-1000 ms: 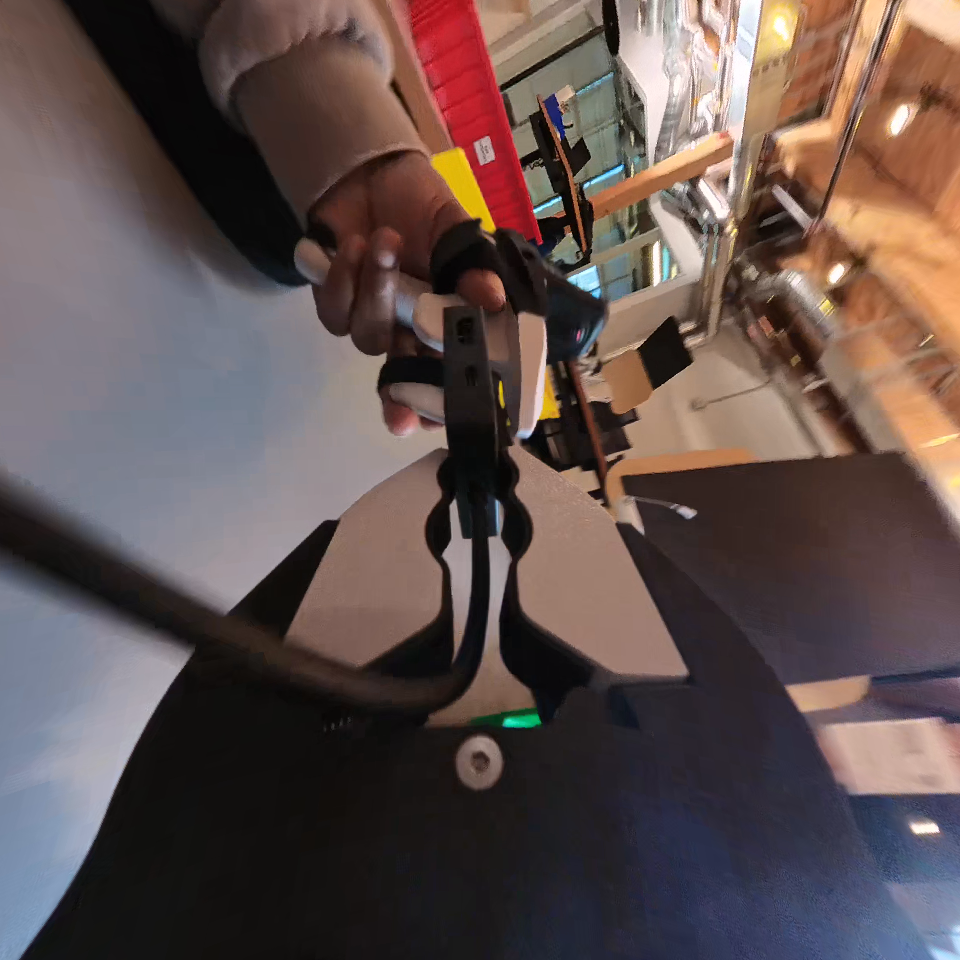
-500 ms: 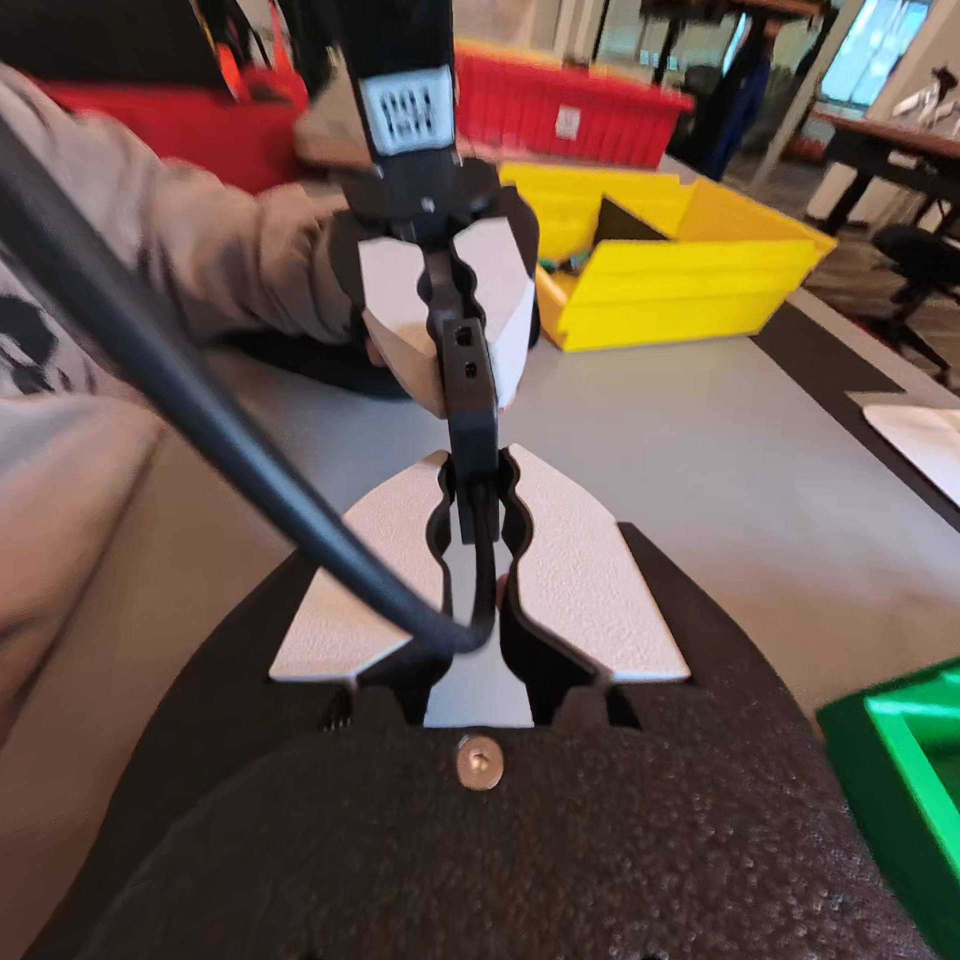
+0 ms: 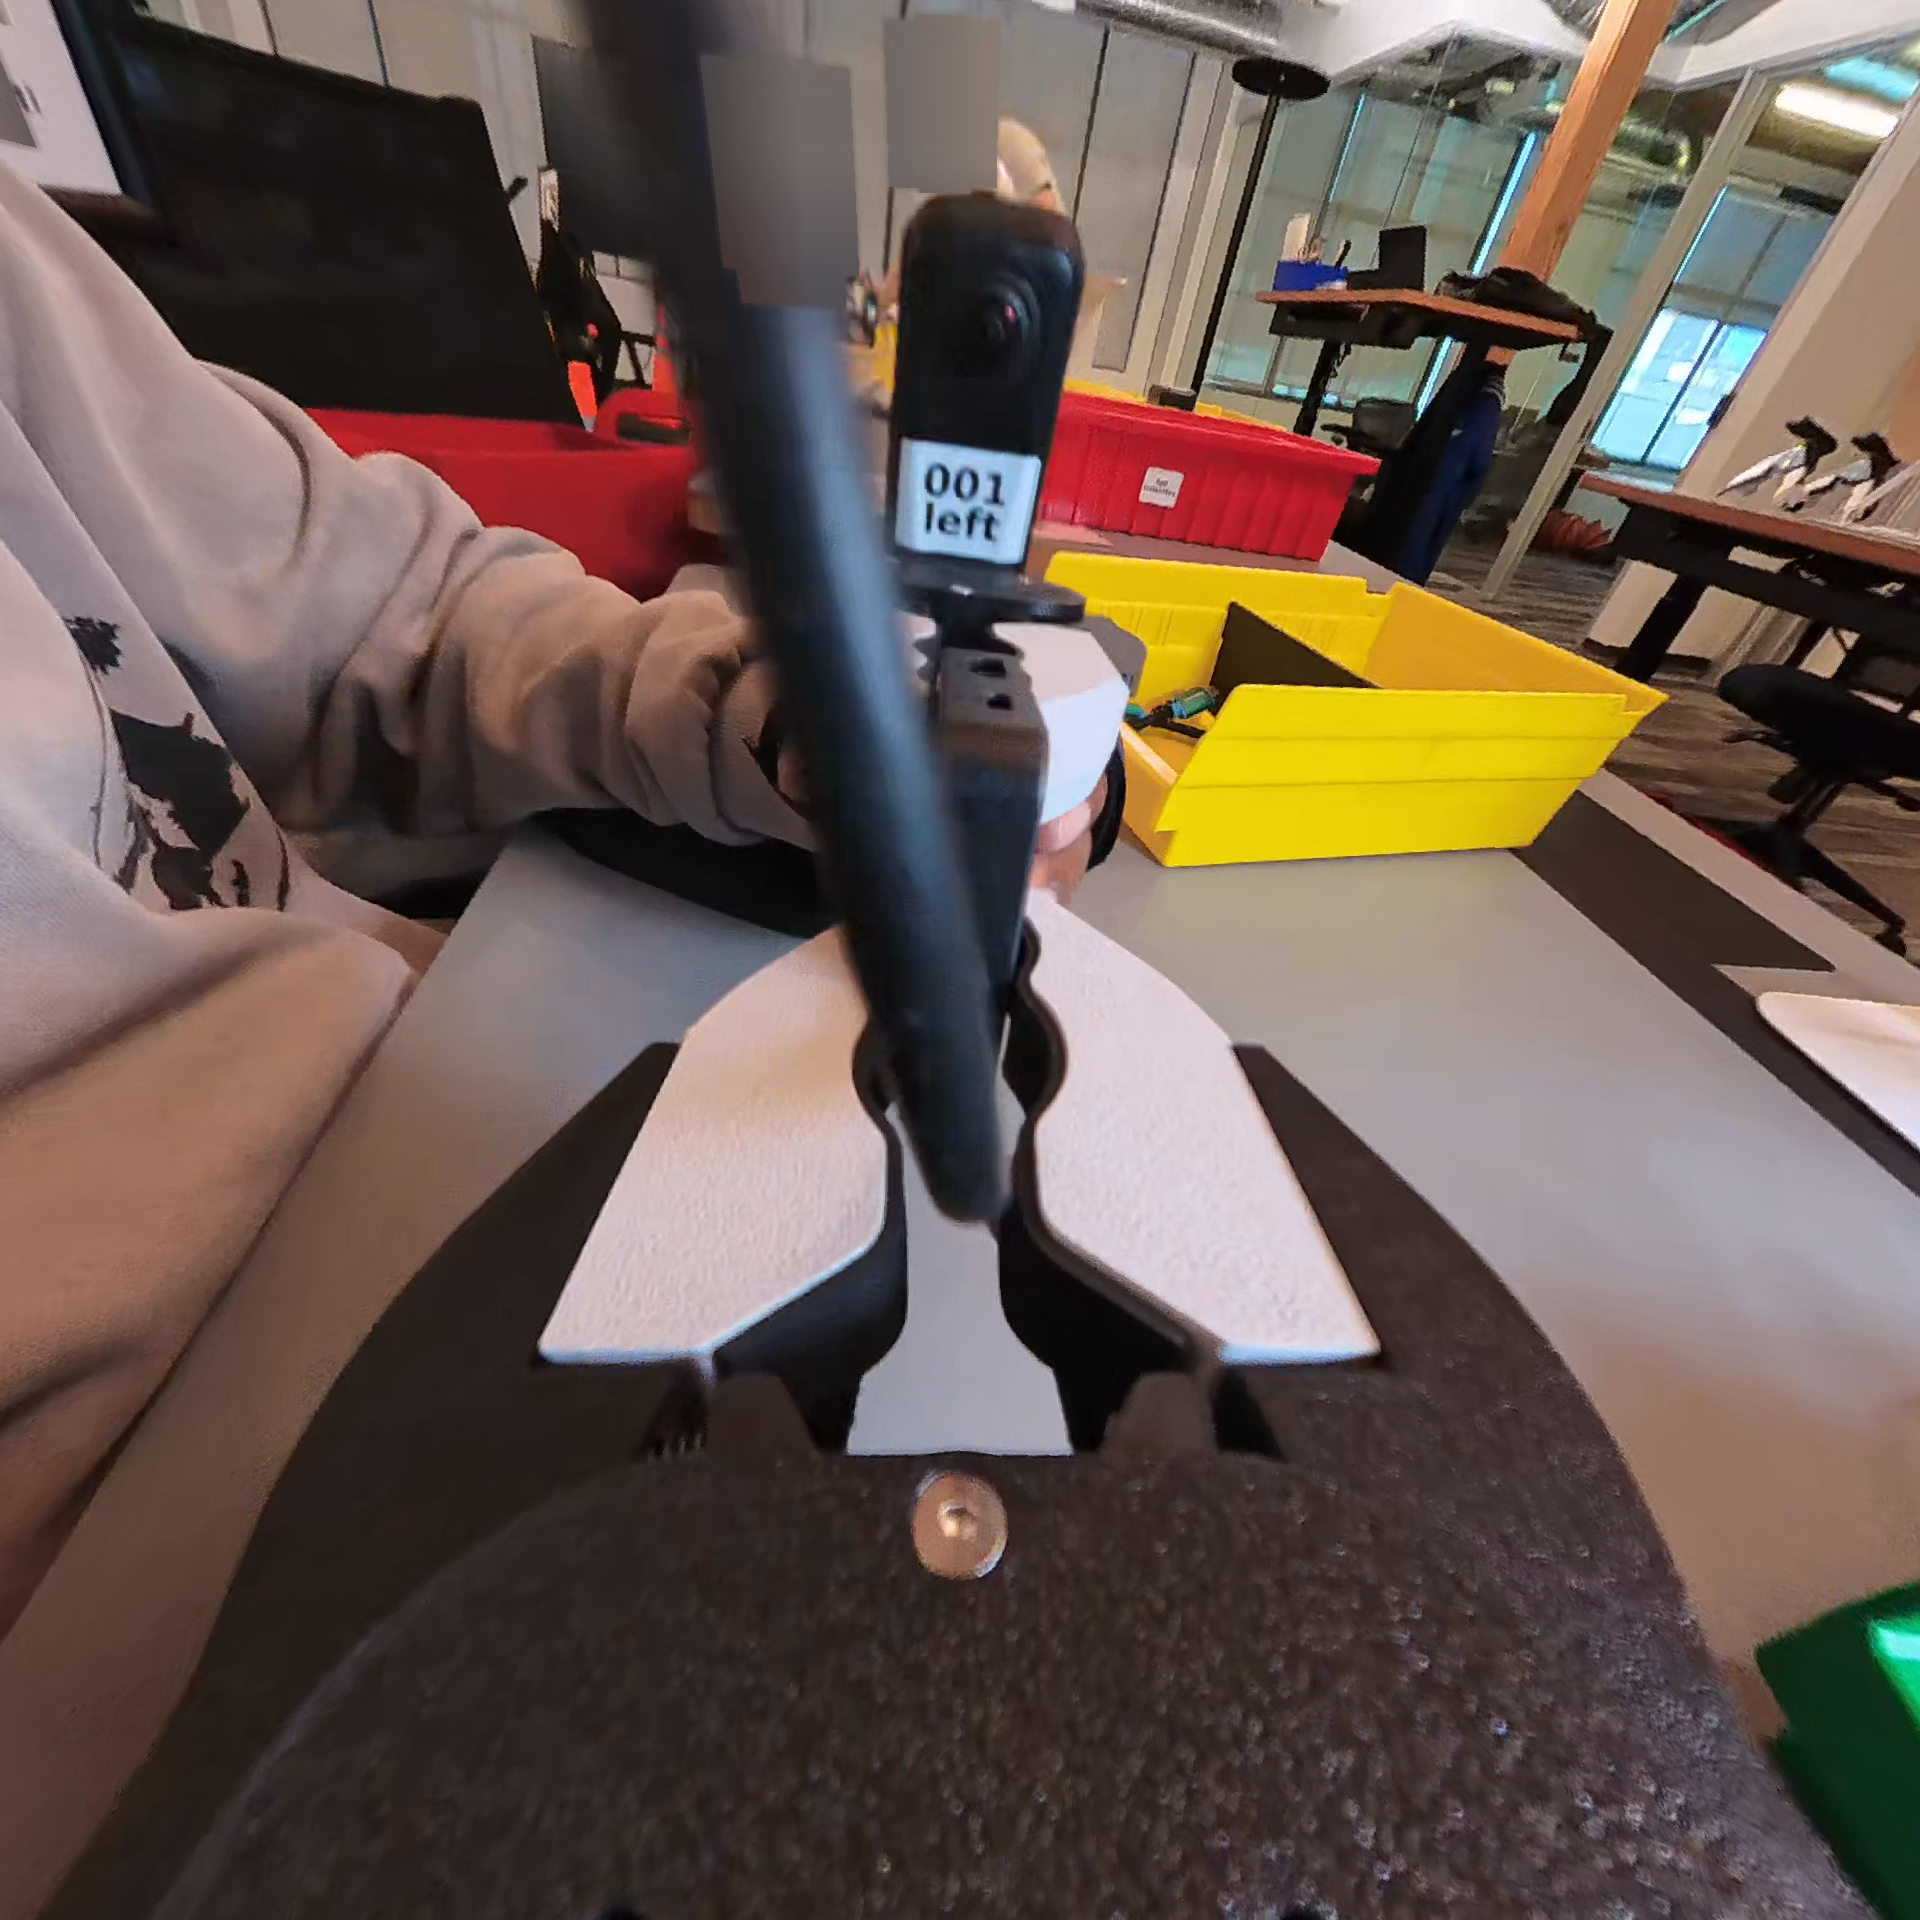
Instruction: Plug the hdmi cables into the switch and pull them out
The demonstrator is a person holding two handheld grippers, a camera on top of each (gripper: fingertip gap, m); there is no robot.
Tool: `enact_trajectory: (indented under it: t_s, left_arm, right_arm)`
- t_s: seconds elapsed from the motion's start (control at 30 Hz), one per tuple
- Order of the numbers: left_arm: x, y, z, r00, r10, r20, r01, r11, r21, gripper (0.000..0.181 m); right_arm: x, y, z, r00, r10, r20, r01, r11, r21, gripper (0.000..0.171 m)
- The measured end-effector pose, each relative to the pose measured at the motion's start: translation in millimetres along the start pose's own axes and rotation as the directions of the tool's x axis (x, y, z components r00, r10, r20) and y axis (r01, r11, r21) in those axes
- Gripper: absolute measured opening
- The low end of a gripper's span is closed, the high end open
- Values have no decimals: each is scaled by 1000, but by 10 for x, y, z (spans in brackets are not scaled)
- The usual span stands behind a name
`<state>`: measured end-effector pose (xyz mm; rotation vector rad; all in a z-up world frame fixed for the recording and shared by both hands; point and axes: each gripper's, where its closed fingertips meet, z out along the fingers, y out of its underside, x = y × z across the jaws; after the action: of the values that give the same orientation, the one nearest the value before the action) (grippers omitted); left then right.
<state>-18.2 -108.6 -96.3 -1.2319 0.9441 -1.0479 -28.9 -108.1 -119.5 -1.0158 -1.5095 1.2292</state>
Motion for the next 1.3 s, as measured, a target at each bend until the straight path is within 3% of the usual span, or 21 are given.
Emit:
enact_trajectory:
  t_s: [0.33,0.5,0.7,0.9,1.0,1.1,1.17,1.23,1.3]
  left_arm:
    - [-200,225,-62,976,185,114,-161,968,-194,17]
    - [-168,228,-35,979,181,98,-159,967,-201,15]
    - [-168,298,5,979,180,93,-158,965,-210,15]
    - [-211,331,-6,977,188,104,-160,959,-232,16]
    - [-299,203,-75,958,238,159,-200,954,-223,17]
    - [-693,-385,-525,880,265,395,-239,964,-113,19]
    - [-1148,-756,-1146,744,247,621,-216,968,-126,15]
    - [-1533,-892,-1845,595,237,768,-94,969,-227,16]
    - [-1789,-744,-2499,488,284,825,133,910,-392,29]
  right_arm:
    - [150,266,-69,999,13,-43,-20,985,-169,14]
    - [120,84,-67,998,64,-16,-65,998,-23,16]
    - [123,165,-90,996,-74,-43,67,988,-138,14]
    - [156,218,-74,995,-77,-62,66,986,-152,14]
    - [258,176,-113,982,-126,-141,100,979,-179,14]
    - [427,137,-248,969,-110,-223,70,981,-178,14]
    - [549,164,-339,958,-87,-272,39,983,-179,14]
    - [635,213,-388,952,-60,-299,5,984,-181,14]
    - [657,242,-386,953,-40,-299,-15,984,-177,14]
